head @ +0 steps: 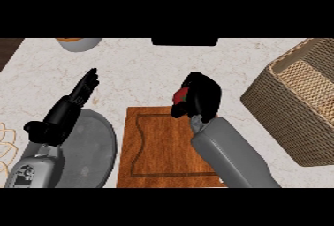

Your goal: Pick the tomato from the cutting board and place it in the basket

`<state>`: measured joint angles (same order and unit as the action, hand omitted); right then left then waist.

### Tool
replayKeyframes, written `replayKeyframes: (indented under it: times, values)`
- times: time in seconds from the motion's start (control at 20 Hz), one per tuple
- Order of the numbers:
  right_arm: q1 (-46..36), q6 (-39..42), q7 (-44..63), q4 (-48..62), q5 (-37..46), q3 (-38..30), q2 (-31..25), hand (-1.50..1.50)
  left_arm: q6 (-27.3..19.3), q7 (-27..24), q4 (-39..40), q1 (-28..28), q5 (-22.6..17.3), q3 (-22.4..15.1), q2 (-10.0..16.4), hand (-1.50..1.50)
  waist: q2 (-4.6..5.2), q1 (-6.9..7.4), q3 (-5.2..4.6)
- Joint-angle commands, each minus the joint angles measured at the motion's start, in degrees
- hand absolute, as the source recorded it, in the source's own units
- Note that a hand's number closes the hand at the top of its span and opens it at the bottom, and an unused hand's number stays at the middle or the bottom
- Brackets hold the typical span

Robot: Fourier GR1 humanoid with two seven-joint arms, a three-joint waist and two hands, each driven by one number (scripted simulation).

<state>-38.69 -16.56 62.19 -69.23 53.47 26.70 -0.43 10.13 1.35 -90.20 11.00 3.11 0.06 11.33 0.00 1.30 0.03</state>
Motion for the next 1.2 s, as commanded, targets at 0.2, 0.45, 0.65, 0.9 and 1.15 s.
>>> replayKeyframes:
  times: [0.2,0.45,0.65,0.9,1.15]
  values:
    - [-8.6,-13.7,11.9,-8.4,12.1,-1.2,0.4,1.50,-1.2,0.1,-1.1,-1.3,0.4,-0.5,-1.4,0.00,-0.60,-0.72,-0.09]
    - [-12.8,-7.1,18.8,-14.1,16.1,-4.0,0.4,1.50,-0.2,1.6,-0.4,-0.6,-0.7,1.0,-0.1,0.00,-0.69,-1.29,-0.08]
    - [-15.2,-1.6,22.9,-15.2,20.3,-5.0,0.4,1.50,-0.2,0.1,2.0,0.8,-0.2,1.8,0.3,0.00,-0.62,-1.71,-0.12]
    - [-17.7,3.0,22.0,-11.1,24.3,-11.3,0.4,1.50,1.8,1.0,-0.9,-0.5,-2.2,2.9,1.9,0.00,-0.39,-0.85,-0.10]
    - [-19.3,2.1,14.0,-7.9,25.4,-21.9,-1.3,1.50,0.6,2.0,0.2,1.7,-0.8,2.4,1.3,0.00,0.09,-1.31,-0.05]
